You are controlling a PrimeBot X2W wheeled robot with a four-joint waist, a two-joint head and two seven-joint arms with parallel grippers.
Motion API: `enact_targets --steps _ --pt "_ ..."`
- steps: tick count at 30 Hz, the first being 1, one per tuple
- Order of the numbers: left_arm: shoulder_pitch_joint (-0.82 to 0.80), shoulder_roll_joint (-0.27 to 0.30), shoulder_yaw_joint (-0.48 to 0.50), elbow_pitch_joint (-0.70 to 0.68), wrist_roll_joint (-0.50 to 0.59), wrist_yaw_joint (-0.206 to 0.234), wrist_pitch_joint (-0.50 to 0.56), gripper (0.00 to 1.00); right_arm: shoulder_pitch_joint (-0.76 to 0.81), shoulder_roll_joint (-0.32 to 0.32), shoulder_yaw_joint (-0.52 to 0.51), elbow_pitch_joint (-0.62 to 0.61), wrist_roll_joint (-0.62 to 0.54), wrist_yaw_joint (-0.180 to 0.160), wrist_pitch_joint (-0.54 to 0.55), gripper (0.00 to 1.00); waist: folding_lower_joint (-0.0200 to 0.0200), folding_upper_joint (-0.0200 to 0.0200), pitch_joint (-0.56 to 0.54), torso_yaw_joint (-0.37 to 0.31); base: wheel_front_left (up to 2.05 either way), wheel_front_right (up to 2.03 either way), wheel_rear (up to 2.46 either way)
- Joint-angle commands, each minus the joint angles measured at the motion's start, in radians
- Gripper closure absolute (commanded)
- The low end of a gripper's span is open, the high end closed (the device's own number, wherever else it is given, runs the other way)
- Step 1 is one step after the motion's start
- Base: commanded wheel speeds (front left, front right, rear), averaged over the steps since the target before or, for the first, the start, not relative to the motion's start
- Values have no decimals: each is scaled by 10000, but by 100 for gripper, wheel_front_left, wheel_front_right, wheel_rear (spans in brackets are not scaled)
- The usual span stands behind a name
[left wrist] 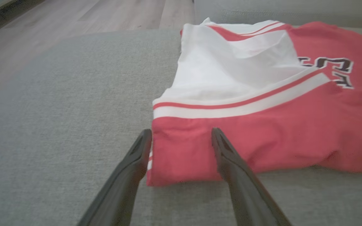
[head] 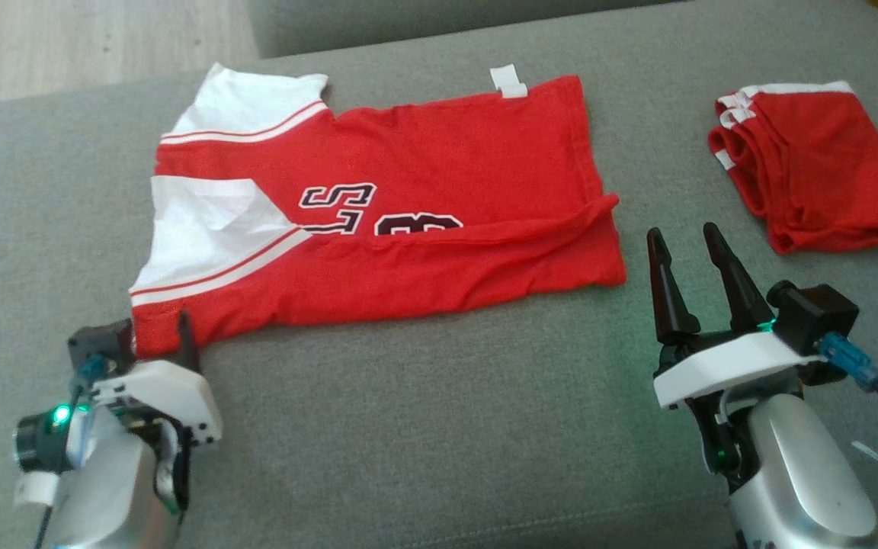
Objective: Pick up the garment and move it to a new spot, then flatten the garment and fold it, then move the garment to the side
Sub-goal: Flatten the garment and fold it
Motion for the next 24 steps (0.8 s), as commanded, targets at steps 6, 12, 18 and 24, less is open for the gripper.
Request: enact_targets --steps 6,12,18,24 --pt "-840 659 207 998 291 360 221 0 -21 113 274 -557 -26 -9 87 0 0 0 171 -174 0 0 0" --pt "-1085 547 -191 1839 318 -151 730 0 5 114 252 -599 24 -9 146 0 0 0 185 -195 0 0 0" --pt "-1367 443 -349 2088 169 -665 557 100 -18 115 194 -477 19 -9 263 0 0 0 159 -71 0 0 0" --pt "-1509 229 -384 1530 111 -687 -353 100 21 115 -104 1 -160 -9 575 0 0 0 -64 276 0 0 0"
